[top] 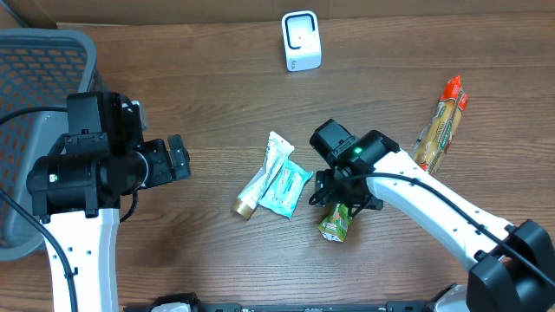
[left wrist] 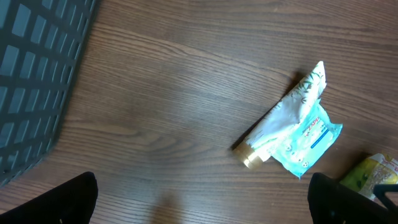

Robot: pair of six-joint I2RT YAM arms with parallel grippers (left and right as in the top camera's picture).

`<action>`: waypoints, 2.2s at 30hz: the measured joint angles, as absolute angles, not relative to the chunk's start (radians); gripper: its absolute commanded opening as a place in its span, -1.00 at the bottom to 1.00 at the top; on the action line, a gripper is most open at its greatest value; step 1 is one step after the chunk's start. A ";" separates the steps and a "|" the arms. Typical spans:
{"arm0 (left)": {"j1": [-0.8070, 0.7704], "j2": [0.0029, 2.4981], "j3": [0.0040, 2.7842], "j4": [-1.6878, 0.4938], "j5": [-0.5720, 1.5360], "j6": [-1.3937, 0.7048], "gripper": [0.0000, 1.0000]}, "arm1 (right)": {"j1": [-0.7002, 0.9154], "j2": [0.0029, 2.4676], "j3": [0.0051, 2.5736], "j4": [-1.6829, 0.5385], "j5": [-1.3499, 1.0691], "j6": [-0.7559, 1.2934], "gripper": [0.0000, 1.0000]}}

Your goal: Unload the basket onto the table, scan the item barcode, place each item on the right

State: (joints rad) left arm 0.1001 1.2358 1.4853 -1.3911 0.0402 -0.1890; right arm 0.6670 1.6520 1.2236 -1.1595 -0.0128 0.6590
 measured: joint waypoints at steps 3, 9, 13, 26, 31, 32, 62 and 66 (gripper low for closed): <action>0.100 1.236 1.485 -1.391 0.040 -0.189 0.99 | 0.675 1.652 1.164 -1.100 -0.065 0.659 0.66; 0.100 1.236 1.485 -1.391 0.040 -0.189 0.99 | 0.692 1.652 1.013 -1.006 -0.134 0.673 0.52; 0.100 1.236 1.485 -1.391 0.040 -0.189 0.99 | 0.692 1.652 0.963 -0.968 -0.156 0.678 -0.03; 0.100 1.236 1.485 -1.391 0.040 -0.189 0.99 | 0.691 1.649 0.962 -1.004 -0.173 0.622 -0.92; 0.100 1.236 1.485 -1.391 0.040 -0.189 0.99 | 0.691 1.640 0.982 -0.966 -0.313 0.447 -0.93; 0.100 1.236 1.485 -1.391 0.040 -0.189 0.99 | 0.689 1.627 0.985 -0.939 -0.361 0.405 -0.93; 0.100 1.236 1.485 -1.391 0.040 -0.189 0.99 | 0.324 1.791 1.101 -1.053 -0.293 0.057 0.31; 0.100 1.236 1.485 -1.391 0.040 -0.189 0.99 | 0.356 1.775 1.235 -1.131 -0.184 0.102 0.31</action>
State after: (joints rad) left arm 0.1001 1.2358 1.4853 -1.3911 0.0402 -0.1890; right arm 0.3557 1.7748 1.2350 -1.1305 -0.1844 0.1020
